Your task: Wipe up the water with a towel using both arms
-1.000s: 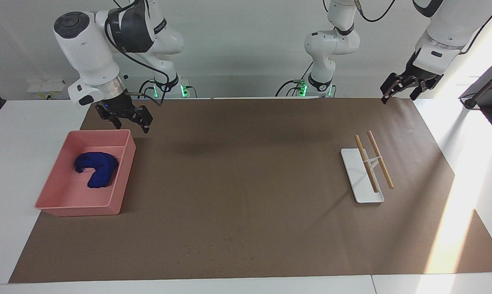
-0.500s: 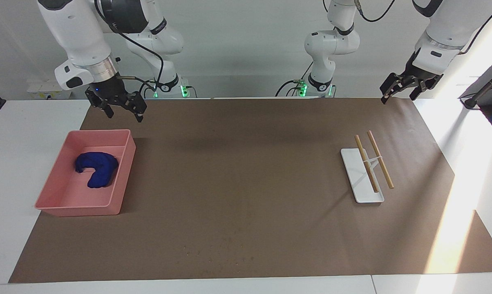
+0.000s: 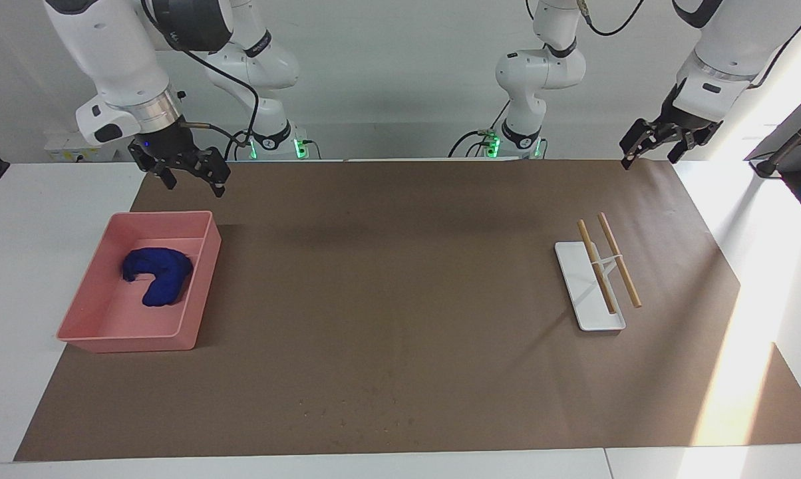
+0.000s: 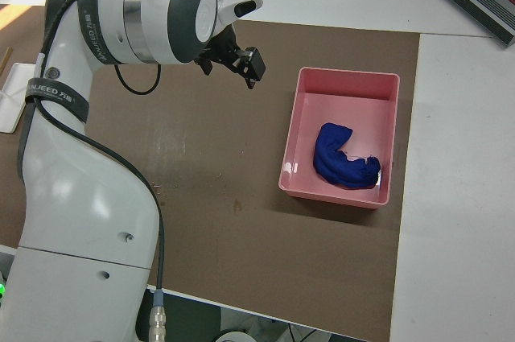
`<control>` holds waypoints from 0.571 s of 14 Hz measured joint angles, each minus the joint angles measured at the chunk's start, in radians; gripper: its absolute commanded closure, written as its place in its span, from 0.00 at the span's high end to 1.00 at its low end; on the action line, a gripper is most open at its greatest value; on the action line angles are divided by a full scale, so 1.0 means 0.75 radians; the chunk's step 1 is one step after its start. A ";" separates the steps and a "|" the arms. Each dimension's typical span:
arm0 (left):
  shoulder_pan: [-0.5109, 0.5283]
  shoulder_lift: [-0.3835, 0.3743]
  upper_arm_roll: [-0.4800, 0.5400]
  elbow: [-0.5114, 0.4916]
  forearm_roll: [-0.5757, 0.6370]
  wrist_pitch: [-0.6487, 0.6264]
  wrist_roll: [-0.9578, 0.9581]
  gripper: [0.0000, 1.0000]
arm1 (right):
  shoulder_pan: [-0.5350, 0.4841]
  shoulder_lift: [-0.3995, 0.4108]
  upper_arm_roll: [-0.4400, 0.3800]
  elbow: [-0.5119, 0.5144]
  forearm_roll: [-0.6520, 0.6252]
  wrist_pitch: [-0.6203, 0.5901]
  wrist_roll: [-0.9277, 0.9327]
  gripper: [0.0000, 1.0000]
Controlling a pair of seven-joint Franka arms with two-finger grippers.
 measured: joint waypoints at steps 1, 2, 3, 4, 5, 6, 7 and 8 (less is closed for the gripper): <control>0.000 0.000 0.001 0.000 0.000 0.000 0.000 1.00 | -0.006 0.000 -0.001 0.000 0.000 -0.006 -0.023 1.00; 0.000 0.000 0.001 0.001 0.000 0.000 0.000 1.00 | -0.011 0.000 -0.001 0.000 0.000 -0.007 -0.034 1.00; 0.000 0.000 0.001 0.001 0.000 0.000 0.000 1.00 | -0.011 0.000 -0.001 0.000 0.000 -0.008 -0.039 1.00; 0.000 0.000 0.001 0.001 0.000 0.000 0.000 1.00 | -0.011 0.000 0.000 0.000 0.000 -0.009 -0.041 1.00; 0.000 0.000 0.001 0.002 0.000 0.000 0.000 1.00 | -0.010 0.000 0.000 0.000 0.000 -0.009 -0.042 1.00; 0.000 -0.001 0.001 0.002 0.000 0.000 0.000 1.00 | -0.010 0.000 0.001 0.000 0.000 -0.009 -0.042 1.00; 0.000 -0.001 0.001 0.002 0.000 0.000 0.000 1.00 | -0.010 0.000 0.001 -0.001 0.000 -0.009 -0.042 1.00; 0.000 -0.002 0.000 0.003 0.000 0.000 0.000 1.00 | -0.009 0.000 0.002 -0.001 0.000 -0.009 -0.042 1.00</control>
